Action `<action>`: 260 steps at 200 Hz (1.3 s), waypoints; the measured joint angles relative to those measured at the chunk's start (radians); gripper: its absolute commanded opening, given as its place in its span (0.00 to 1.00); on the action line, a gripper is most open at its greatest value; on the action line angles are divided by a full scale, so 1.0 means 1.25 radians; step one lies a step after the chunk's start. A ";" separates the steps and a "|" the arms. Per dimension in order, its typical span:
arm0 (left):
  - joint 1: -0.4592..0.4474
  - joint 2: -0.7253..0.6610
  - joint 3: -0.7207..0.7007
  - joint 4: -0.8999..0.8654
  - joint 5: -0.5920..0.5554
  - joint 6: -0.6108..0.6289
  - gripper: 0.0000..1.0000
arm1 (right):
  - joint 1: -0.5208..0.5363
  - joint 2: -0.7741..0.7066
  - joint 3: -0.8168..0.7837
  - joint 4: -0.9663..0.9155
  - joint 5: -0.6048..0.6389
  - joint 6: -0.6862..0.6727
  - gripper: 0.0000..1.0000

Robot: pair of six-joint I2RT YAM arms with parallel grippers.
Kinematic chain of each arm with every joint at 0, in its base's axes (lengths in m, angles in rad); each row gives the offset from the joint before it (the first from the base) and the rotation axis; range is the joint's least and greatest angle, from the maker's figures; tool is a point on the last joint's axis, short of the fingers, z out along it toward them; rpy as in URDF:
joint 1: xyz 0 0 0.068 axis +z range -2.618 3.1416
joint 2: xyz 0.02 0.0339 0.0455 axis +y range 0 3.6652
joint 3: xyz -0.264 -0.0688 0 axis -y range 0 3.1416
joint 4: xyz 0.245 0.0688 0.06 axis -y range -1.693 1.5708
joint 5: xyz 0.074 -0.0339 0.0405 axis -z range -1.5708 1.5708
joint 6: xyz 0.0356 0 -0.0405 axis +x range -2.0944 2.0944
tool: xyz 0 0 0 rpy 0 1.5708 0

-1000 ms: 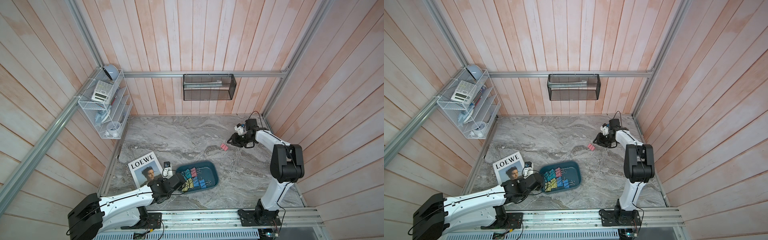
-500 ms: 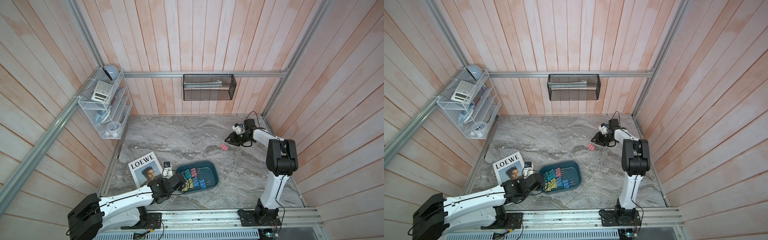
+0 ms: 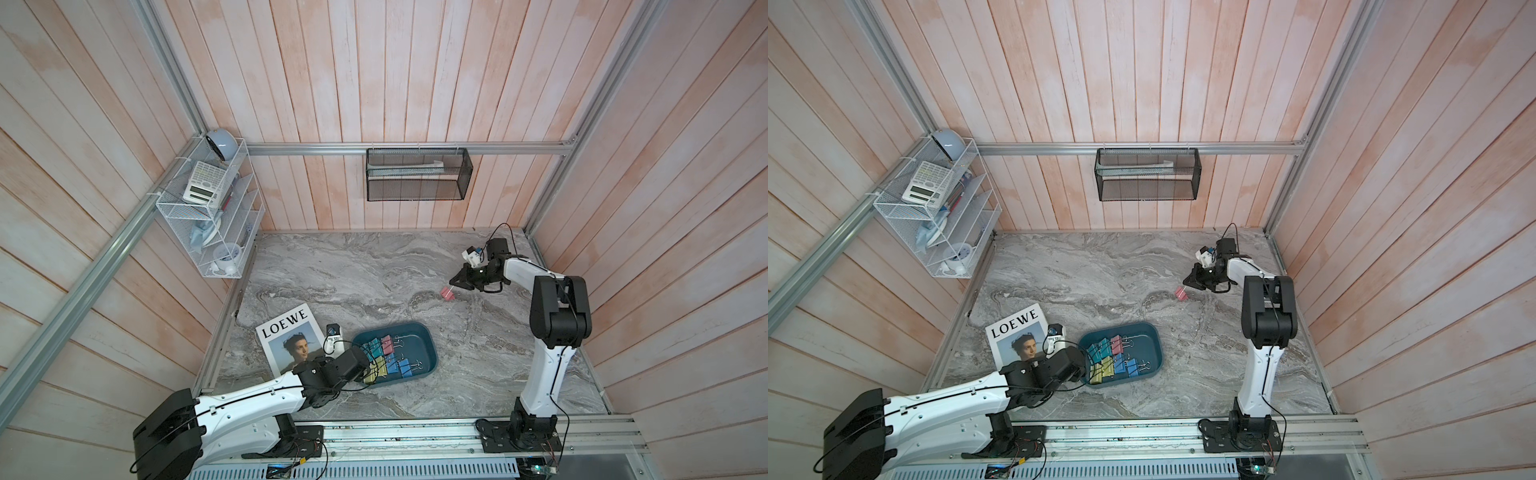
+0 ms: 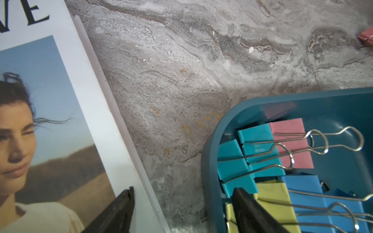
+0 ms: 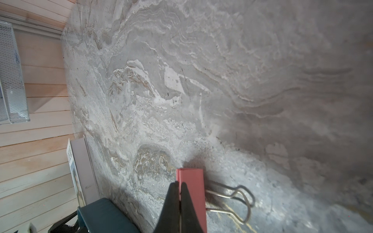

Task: Put the binder clips in the storage box
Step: Pick up the binder clip at the center of the board, then place the binder clip in the storage box.

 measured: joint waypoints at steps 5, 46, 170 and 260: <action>0.000 0.000 0.000 -0.001 0.000 0.000 0.82 | 0.000 -0.005 -0.005 0.004 0.002 0.003 0.00; 0.000 -0.003 0.000 -0.004 0.000 0.000 0.82 | 0.005 -0.190 -0.114 0.018 0.048 0.055 0.00; 0.000 0.012 0.002 0.005 -0.002 0.004 0.82 | 0.565 -0.596 -0.452 0.095 0.452 0.326 0.00; 0.000 0.017 0.002 0.007 -0.004 0.007 0.82 | 0.591 -0.546 -0.522 0.314 0.547 0.403 0.00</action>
